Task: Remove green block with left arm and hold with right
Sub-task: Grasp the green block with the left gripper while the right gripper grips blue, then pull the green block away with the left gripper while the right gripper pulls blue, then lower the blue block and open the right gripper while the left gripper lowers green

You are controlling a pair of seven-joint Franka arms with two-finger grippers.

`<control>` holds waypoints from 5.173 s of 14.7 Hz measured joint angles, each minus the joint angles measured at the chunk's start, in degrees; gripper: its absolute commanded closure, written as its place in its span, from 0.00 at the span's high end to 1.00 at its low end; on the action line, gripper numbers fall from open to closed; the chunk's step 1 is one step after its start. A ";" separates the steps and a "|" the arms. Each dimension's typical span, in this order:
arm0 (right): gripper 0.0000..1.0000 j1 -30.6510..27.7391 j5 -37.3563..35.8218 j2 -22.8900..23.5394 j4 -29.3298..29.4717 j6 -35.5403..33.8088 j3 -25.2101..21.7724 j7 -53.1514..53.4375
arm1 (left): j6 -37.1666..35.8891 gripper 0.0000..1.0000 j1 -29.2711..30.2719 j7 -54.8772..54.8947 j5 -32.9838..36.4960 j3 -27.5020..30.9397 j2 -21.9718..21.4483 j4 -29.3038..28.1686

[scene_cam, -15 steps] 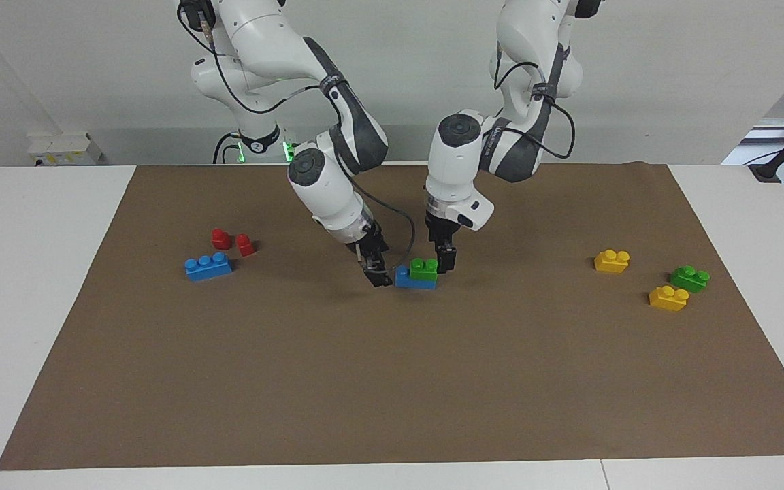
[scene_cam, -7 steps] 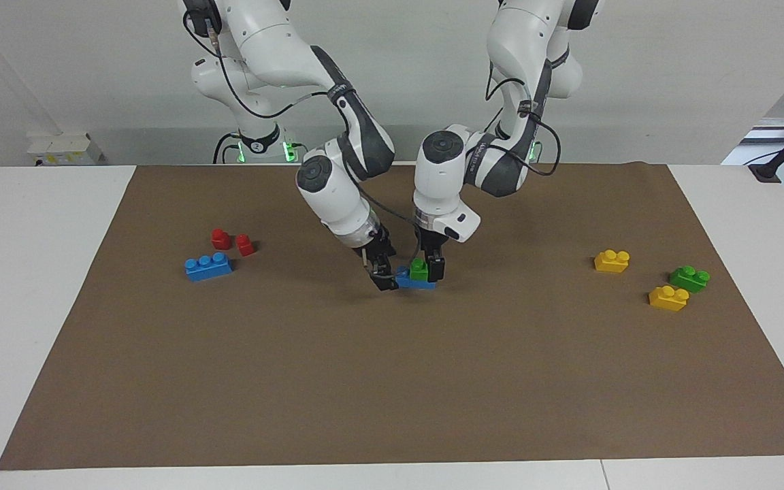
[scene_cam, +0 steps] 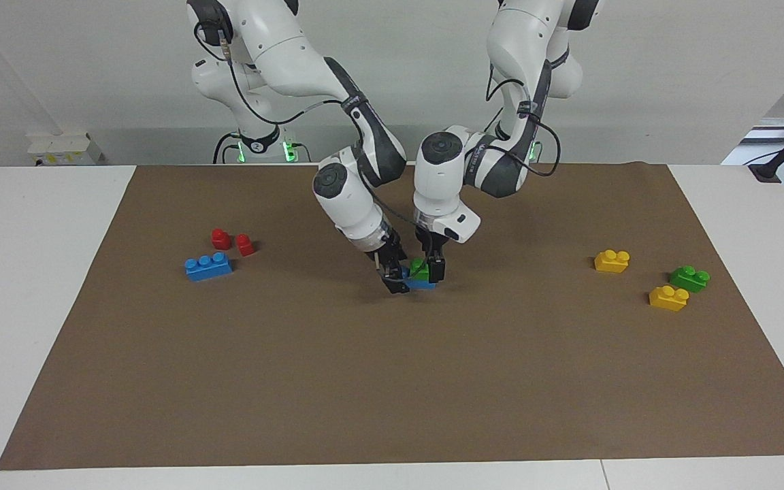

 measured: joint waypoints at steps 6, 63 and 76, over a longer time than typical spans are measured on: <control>0.50 -0.17 0.11 0.32 -0.99 1.09 -0.43 0.01 | 0.14 1.00 0.00 0.00 0.13 0.00 0.09 -0.18; 0.00 -40.08 -2.99 -4.21 0.42 -24.39 -1.09 -35.85 | 1.68 0.00 35.87 60.98 0.50 1.42 -5.74 -3.87; 1.00 -39.90 -2.93 -3.07 -2.31 -21.32 -0.95 -36.80 | 11.15 0.00 38.21 65.33 0.50 1.43 1.51 -3.97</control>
